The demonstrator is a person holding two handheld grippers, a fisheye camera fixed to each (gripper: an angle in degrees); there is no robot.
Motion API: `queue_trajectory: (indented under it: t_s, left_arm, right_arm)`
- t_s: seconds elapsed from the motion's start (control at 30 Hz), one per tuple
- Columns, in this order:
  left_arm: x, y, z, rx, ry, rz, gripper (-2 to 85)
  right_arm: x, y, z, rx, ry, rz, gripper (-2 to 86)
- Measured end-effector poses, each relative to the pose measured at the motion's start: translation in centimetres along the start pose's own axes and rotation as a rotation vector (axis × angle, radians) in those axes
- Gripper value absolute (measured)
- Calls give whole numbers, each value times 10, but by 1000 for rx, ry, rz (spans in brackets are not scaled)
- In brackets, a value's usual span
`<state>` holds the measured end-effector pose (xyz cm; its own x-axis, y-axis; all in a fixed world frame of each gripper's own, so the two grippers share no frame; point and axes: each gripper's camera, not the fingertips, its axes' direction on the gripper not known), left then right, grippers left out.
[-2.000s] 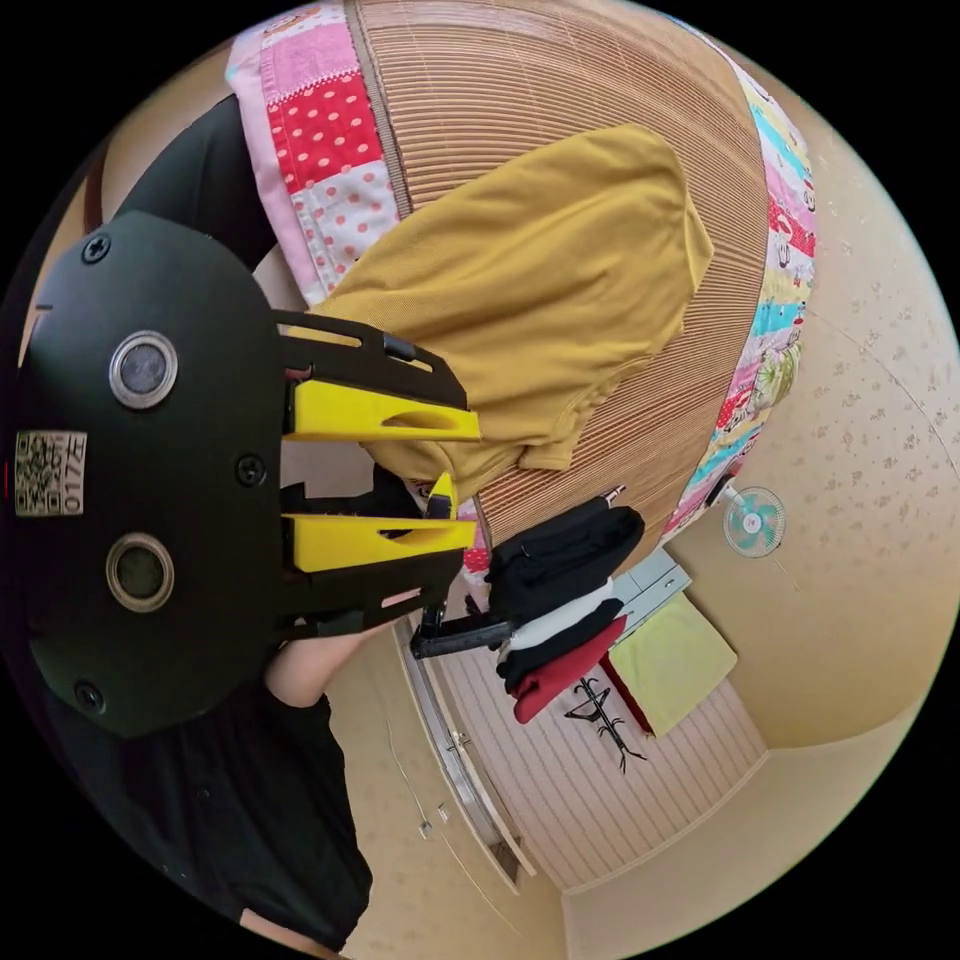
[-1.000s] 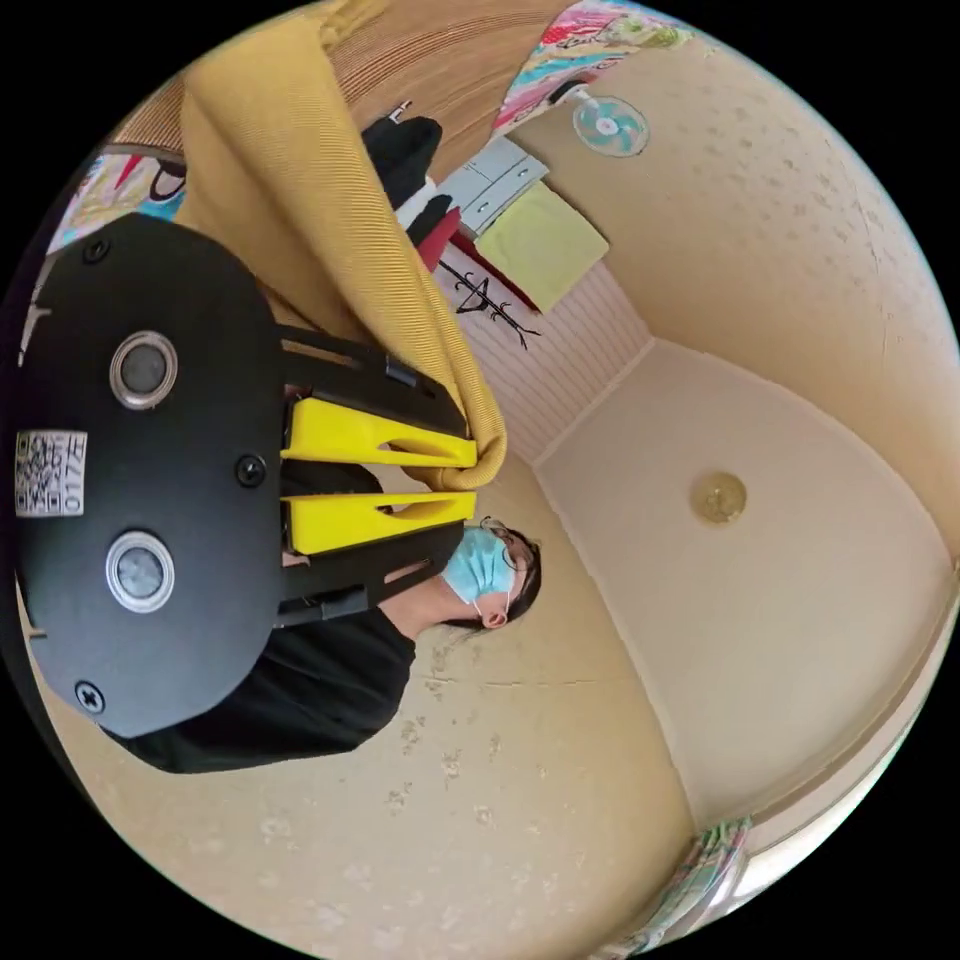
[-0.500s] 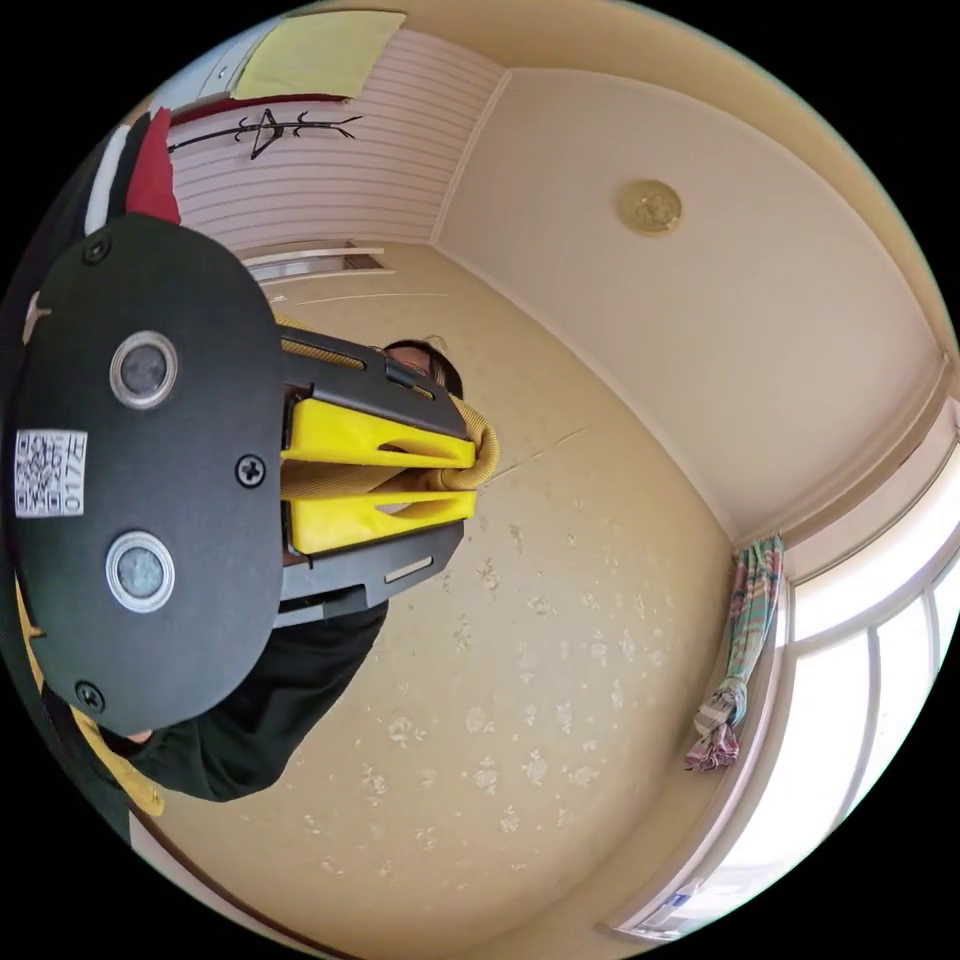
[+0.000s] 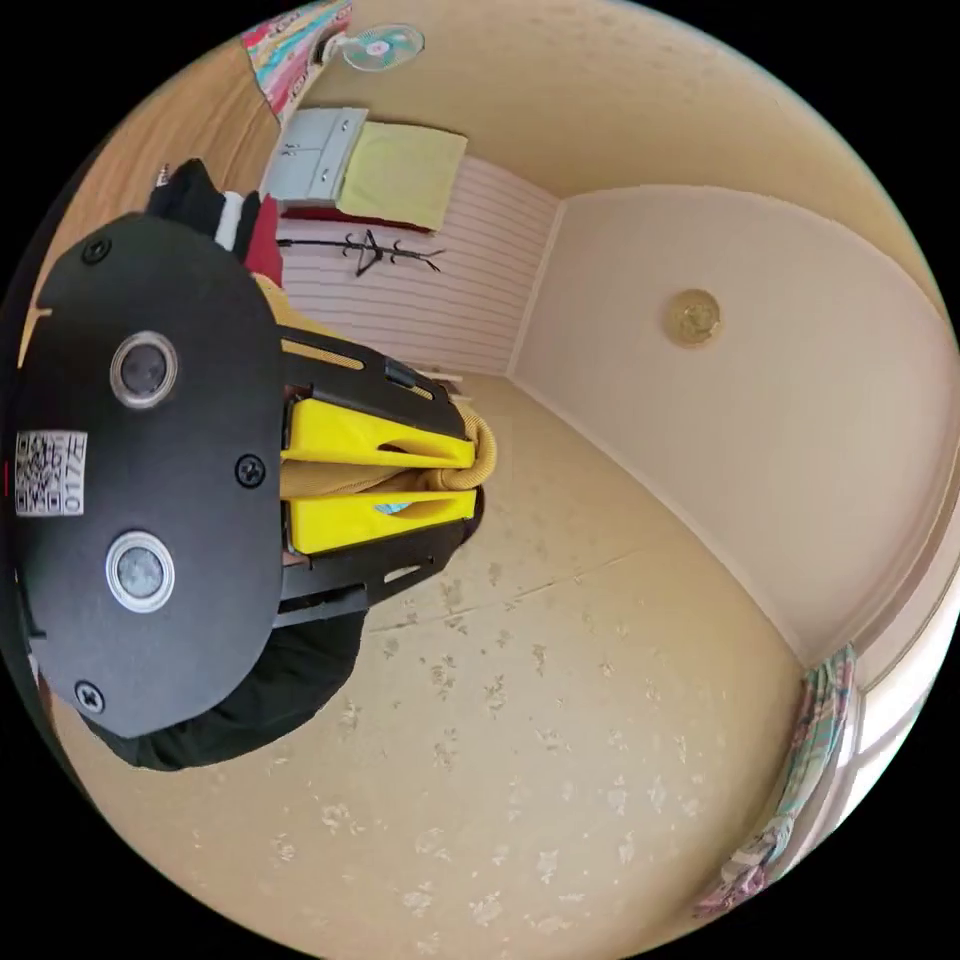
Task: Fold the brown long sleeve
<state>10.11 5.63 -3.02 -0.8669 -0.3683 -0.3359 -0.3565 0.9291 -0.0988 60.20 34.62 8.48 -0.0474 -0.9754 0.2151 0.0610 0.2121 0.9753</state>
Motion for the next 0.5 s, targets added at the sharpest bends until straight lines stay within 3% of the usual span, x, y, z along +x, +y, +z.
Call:
queue_trajectory:
  t_s: [0.13,0.23,0.33,0.4,0.5]
  left_arm:
    - [44,-39,18,-200,-540,-34,42]
    - [75,-34,60,-275,-846,39,40]
    - [98,-16,119,-261,-969,235,39]
    - [91,-16,145,-204,-1047,239,39]
    - [47,-32,169,-204,-1268,233,39]
  right_arm:
    - [-15,-67,-68,312,32,63,32]
    - [-54,-92,-93,415,135,31,32]
    - [-93,-101,-93,527,205,-53,32]
    - [-106,-105,-90,614,258,-73,32]
    - [-103,-133,-72,596,361,-99,32]
